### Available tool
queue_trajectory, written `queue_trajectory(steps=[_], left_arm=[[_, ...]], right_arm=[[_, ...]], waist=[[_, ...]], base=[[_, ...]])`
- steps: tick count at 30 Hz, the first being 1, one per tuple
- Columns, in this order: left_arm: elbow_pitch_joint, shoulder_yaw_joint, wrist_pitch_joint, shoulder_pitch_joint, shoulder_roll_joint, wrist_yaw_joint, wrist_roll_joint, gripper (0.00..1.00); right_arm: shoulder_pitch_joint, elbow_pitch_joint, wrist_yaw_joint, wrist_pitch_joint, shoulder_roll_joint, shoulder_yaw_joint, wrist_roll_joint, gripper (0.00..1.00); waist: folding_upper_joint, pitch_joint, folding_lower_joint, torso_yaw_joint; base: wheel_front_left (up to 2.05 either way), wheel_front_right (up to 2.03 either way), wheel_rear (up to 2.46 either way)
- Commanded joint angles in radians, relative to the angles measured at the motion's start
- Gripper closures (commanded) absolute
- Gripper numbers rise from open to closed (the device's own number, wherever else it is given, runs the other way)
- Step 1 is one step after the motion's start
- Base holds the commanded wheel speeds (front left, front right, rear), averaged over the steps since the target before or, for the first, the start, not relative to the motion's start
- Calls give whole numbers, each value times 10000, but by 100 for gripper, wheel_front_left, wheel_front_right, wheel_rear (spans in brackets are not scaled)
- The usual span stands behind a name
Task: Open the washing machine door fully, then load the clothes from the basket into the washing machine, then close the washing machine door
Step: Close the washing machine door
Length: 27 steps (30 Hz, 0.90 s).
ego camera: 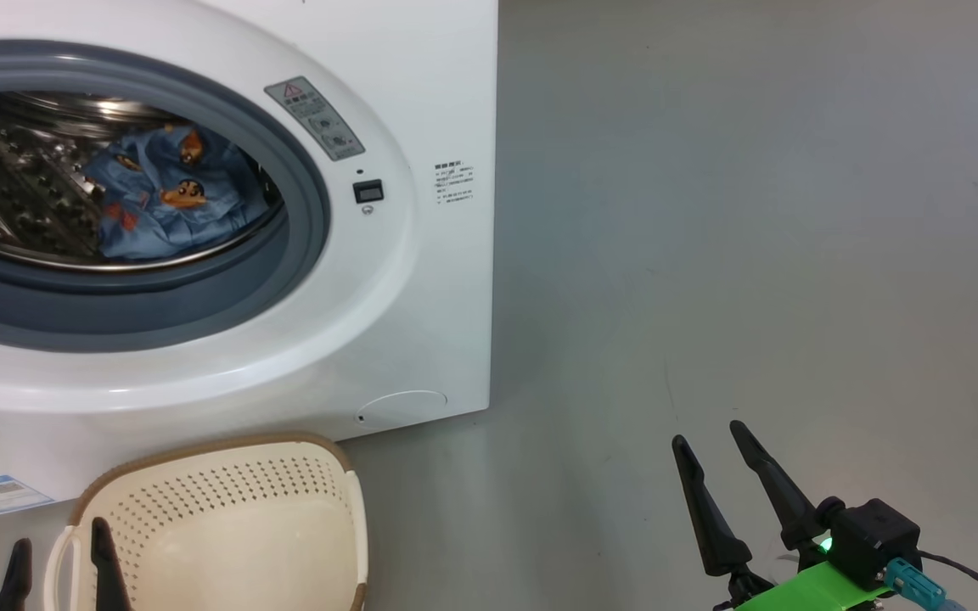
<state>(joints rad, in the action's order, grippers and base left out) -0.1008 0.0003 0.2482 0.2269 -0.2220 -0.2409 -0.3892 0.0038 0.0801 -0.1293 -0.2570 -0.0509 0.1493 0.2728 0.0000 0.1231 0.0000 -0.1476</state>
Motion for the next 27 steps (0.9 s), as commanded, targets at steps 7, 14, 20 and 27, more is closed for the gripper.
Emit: queue_trajectory(steps=[7,14,20,27], left_arm=[[-122,300,130,-104,-13,-27,149,0],[-166,290,132,-104,72,36,102,0],[-64,257,133,-117,74,-30,202,0],[-2,223,133,-136,62,13,164,0]], right_arm=[[59,-217,-14,-48,7,270,-238,0],[109,-184,-14,-48,7,257,-286,0],[163,-116,-14,-48,7,309,-304,0],[156,-93,-14,-48,7,330,-328,0]], waist=[[0,-69,0,37],[0,-147,0,123],[0,-274,0,166],[0,-328,0,256]], base=[[0,0,0],[0,0,0],[0,0,0],[0,0,0]])
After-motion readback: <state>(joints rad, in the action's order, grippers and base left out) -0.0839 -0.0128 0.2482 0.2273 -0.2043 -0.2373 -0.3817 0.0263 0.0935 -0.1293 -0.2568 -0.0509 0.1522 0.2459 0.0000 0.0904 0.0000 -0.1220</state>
